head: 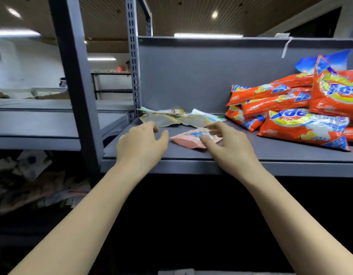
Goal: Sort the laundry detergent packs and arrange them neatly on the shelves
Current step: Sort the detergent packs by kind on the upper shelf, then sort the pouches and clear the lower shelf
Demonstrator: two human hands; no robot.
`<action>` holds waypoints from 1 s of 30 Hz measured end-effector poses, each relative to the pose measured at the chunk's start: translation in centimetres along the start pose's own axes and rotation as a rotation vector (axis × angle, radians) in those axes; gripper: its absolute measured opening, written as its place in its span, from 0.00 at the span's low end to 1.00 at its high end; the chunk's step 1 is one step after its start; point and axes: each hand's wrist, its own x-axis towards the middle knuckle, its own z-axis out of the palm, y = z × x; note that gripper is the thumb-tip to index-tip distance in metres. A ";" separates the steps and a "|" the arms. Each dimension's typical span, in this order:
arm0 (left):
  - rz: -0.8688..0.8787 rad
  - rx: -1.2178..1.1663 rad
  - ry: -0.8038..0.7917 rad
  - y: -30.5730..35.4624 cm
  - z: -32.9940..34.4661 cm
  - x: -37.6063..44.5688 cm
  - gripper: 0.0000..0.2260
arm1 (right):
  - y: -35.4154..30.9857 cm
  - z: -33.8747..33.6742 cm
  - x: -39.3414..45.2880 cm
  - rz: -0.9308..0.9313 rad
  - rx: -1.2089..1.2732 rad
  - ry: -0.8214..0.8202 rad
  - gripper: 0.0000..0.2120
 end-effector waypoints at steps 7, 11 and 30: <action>-0.020 0.008 0.066 -4.3 -3.2 -6.3 0.12 | -3.8 1.8 -5.2 -0.098 0.189 -0.037 0.13; -0.080 0.021 0.129 -8.0 -5.2 -8.9 0.12 | -5.9 3.7 -7.7 -0.157 0.274 -0.120 0.14; -0.346 0.199 -0.072 -34.6 -15.0 -15.8 0.09 | -19.5 21.7 -17.4 -0.047 0.231 -0.359 0.14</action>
